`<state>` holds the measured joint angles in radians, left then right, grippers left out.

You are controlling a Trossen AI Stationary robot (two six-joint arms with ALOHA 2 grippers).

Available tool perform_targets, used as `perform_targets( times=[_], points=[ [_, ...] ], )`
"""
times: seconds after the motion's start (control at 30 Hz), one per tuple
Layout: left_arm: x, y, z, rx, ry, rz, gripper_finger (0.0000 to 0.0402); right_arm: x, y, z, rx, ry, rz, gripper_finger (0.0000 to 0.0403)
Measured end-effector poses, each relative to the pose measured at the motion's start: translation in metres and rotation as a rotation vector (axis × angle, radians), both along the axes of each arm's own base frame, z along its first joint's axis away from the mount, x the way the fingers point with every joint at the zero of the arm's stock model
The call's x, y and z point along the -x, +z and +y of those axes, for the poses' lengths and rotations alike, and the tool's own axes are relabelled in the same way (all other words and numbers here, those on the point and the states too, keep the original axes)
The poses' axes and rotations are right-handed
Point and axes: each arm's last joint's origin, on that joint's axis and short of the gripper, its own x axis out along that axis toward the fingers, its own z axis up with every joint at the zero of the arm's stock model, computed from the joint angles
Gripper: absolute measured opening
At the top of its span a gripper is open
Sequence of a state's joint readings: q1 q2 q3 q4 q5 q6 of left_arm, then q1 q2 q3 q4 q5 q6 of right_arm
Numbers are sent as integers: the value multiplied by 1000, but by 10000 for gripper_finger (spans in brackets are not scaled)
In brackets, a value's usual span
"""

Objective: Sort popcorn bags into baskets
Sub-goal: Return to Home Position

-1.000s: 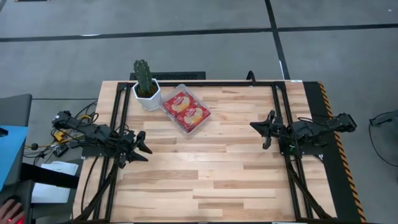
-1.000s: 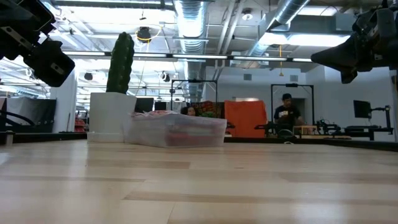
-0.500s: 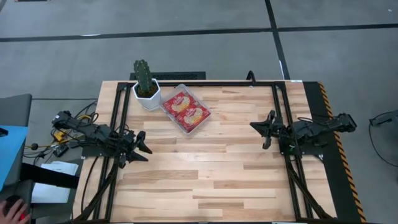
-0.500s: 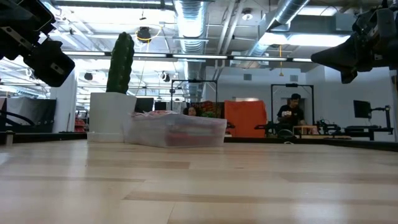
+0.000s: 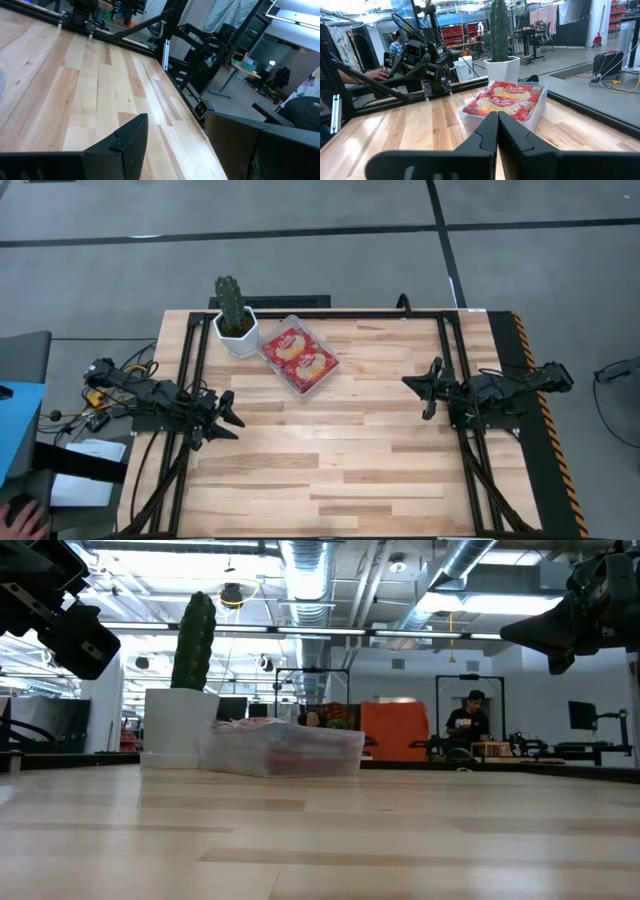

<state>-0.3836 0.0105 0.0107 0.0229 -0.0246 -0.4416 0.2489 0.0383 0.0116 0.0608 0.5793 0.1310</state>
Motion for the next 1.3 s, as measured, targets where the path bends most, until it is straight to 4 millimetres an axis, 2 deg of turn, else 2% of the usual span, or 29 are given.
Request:
perform_targets(
  times=[1.3],
  points=[
    [0,0,0,0,0,0,187,0,0,0,0,0,0,29]
  ],
)
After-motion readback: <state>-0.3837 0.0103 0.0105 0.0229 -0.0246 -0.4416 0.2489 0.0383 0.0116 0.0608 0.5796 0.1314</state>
